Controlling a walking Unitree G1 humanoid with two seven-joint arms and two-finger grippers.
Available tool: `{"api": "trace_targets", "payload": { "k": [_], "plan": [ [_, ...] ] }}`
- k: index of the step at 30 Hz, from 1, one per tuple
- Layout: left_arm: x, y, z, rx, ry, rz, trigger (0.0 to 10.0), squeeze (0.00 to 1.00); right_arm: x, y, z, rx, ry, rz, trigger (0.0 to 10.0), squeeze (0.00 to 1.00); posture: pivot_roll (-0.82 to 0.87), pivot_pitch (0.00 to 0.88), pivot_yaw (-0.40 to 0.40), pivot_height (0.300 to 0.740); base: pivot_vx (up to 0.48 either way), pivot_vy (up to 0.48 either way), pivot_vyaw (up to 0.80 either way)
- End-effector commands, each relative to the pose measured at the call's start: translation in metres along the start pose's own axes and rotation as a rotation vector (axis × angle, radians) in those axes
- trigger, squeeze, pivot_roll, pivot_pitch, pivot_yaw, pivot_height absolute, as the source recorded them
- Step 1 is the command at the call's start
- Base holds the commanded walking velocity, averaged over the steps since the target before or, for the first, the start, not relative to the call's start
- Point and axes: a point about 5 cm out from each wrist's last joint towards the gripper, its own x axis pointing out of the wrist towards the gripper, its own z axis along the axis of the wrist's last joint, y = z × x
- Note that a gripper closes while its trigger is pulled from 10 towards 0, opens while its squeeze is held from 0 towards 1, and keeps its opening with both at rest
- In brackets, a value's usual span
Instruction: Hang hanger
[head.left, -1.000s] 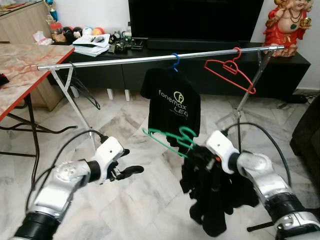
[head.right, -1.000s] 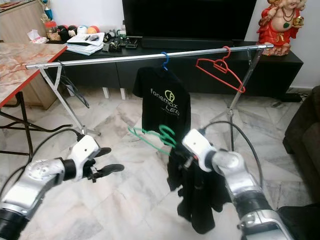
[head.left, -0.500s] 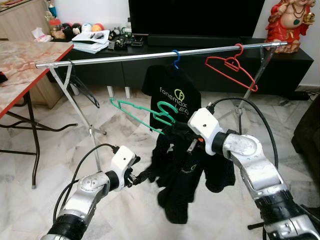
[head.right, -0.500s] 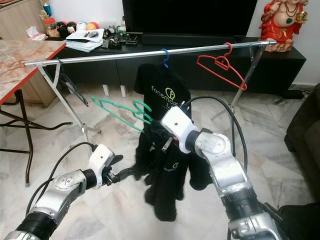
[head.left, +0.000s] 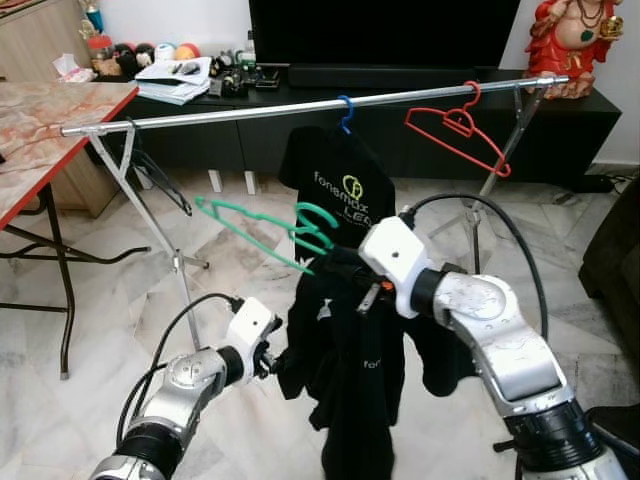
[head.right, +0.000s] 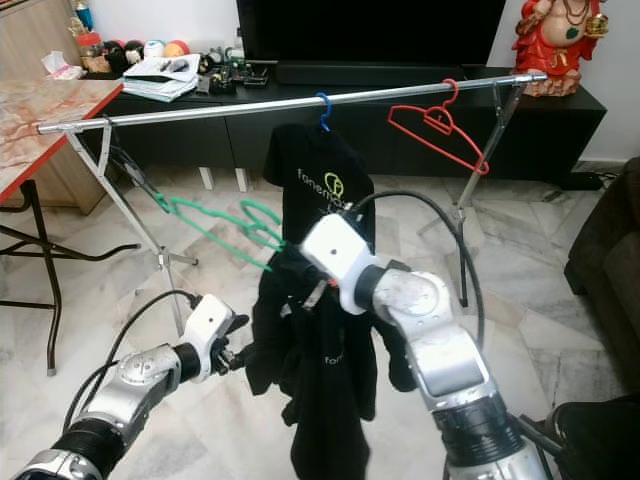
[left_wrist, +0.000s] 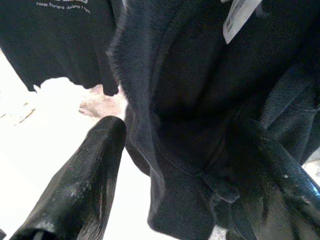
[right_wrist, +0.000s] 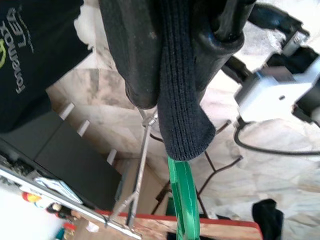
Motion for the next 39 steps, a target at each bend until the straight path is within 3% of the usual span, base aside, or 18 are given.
{"api": "trace_targets", "payload": {
  "k": [1, 8, 9, 10, 11, 12, 39],
  "plan": [
    [0.000, 0.002, 0.001, 0.024, 0.010, 0.000, 10.0, 0.00, -0.002, 0.003, 0.012, -0.017, -0.046, 0.008, 0.0, 0.00, -0.01, 0.132, 0.046, 0.740, 0.000, 0.000, 0.00],
    [0.003, 0.004, 0.000, 0.023, 0.005, 0.038, 10.0, 0.00, -0.004, 0.007, 0.017, -0.022, -0.050, 0.016, 0.0, 0.00, -0.02, 0.127, 0.047, 0.740, 0.000, 0.000, 0.00],
    [0.004, 0.004, 0.000, 0.017, 0.003, 0.044, 9.4, 0.00, -0.005, 0.007, 0.018, -0.024, -0.048, 0.014, 0.0, 0.00, -0.02, 0.127, 0.047, 0.740, 0.000, 0.000, 0.00],
    [0.004, 0.005, 0.000, 0.013, 0.003, 0.051, 2.4, 0.00, -0.005, 0.007, 0.018, -0.023, -0.047, 0.011, 0.0, 0.00, -0.02, 0.122, 0.047, 0.740, 0.000, 0.000, 0.00],
    [0.004, 0.005, 0.000, 0.009, 0.003, 0.056, 2.4, 0.00, -0.005, 0.007, 0.018, -0.023, -0.047, 0.009, 0.0, 0.00, -0.02, 0.122, 0.047, 0.740, 0.000, 0.000, 0.00],
    [0.004, 0.006, -0.001, 0.008, 0.006, 0.063, 0.0, 0.00, -0.005, 0.006, 0.019, -0.024, -0.046, 0.006, 0.0, 0.00, -0.02, 0.122, 0.047, 0.740, 0.000, 0.000, 0.00],
    [0.001, 0.009, -0.012, -0.017, 0.051, 0.091, 0.0, 0.00, -0.002, 0.006, 0.027, -0.029, -0.064, -0.005, 0.0, 0.00, -0.02, 0.118, 0.047, 0.740, 0.000, 0.000, 0.00]
  ]
}}
